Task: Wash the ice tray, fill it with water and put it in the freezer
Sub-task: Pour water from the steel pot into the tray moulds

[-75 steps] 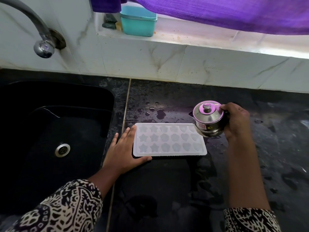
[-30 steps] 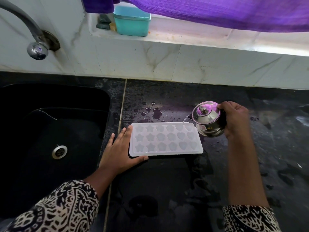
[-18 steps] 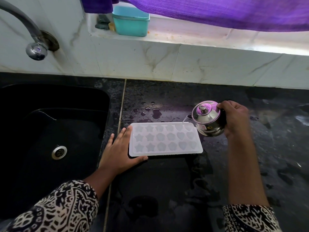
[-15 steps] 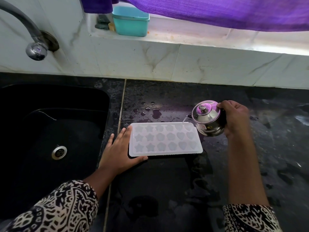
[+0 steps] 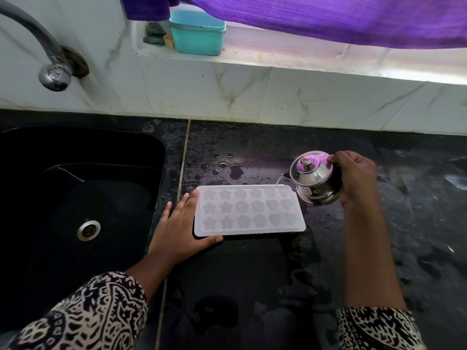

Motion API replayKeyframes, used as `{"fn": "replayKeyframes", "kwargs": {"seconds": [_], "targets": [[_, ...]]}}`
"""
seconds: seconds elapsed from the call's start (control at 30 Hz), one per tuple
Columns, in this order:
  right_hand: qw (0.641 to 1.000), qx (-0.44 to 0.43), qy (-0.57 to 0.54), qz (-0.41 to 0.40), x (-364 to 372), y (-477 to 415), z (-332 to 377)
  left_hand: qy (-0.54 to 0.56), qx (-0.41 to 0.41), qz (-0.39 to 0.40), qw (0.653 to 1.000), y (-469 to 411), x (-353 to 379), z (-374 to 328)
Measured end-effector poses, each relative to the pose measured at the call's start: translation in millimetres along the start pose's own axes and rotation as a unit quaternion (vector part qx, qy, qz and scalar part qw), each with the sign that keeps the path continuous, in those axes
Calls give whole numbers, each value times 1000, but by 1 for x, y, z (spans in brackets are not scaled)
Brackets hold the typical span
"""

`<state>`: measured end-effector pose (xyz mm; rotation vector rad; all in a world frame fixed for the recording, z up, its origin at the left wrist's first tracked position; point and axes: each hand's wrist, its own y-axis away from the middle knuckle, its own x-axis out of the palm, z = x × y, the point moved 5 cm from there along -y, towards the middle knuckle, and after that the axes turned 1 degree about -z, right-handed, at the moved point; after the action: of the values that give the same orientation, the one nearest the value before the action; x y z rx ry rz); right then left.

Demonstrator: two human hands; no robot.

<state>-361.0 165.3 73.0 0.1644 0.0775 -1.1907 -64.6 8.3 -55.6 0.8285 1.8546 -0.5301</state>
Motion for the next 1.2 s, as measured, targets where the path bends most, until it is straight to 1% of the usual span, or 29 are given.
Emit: {"fn": "replayKeyframes", "kwargs": {"seconds": [0.23,0.3,0.47,0.6,1.2], "targets": [[1000,0,-12,4,1,2,0,-1,1,-2,1000,0,0,0],[999,10,-37,2,2,2,-1,-1,1,-3,1000,0,0,0],[989,44,-142,-13,-1,-2,-6,3,-1,-3,1000,0,1,1],[984,43,-173,-20,-5,-2,-5,3,-2,0,1000,0,1,1],[997,14,-64,-42,-22,0,-7,2,-6,1,1000,-1,3,2]]}}
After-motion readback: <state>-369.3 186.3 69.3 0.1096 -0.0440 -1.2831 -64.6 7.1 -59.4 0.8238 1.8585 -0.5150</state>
